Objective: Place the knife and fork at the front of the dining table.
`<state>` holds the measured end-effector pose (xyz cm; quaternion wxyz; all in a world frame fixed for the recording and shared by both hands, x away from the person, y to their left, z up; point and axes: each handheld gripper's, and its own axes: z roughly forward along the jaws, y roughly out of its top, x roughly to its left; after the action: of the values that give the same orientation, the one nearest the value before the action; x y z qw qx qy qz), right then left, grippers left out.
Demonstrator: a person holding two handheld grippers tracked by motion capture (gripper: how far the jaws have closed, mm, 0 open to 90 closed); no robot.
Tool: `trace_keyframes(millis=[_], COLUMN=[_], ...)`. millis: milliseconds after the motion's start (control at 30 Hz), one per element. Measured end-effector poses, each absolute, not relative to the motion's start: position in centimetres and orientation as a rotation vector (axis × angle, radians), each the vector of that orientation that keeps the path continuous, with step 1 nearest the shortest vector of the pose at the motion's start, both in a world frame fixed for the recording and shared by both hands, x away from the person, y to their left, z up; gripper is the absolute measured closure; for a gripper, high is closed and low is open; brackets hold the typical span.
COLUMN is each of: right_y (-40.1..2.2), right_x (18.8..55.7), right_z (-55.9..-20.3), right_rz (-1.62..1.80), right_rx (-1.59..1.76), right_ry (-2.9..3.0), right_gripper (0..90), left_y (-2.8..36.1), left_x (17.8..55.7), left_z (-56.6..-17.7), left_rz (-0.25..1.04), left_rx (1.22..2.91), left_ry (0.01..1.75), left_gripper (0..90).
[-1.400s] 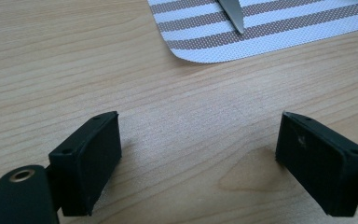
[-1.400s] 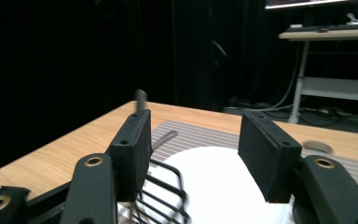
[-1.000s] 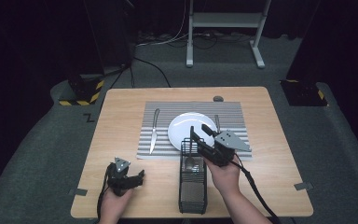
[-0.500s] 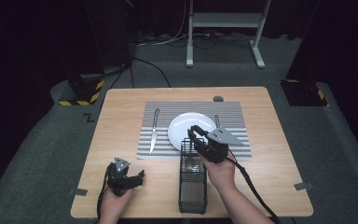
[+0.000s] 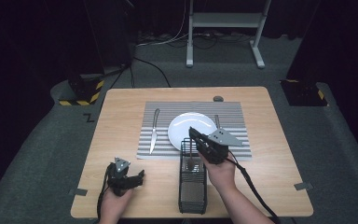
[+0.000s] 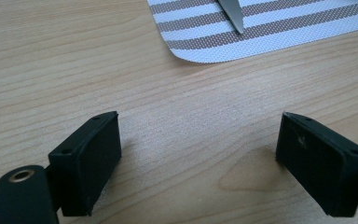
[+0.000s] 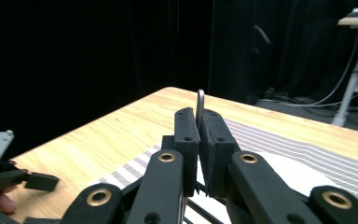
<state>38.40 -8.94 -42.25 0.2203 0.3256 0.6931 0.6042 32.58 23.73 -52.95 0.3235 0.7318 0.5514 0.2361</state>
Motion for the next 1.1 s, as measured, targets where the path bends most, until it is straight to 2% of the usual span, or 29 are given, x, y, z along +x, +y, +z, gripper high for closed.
trace_keyframes(millis=[500, 1100], right_y=[-9.8, -12.0], right_x=[36.9, 33.7], right_z=[-40.6, -34.9], right_rz=[1.756, 1.857], right_rx=[0.845, 0.734], right_ry=[1.842, 1.648], right_gripper=[88.6, 88.6], left_y=[23.7, 23.7], left_x=[32.6, 32.6], left_z=[-52.9, -52.9], left_rz=[0.620, 0.620], left_rx=[1.921, 1.922], left_ry=[1.447, 1.446], left_gripper=[13.8, 13.8])
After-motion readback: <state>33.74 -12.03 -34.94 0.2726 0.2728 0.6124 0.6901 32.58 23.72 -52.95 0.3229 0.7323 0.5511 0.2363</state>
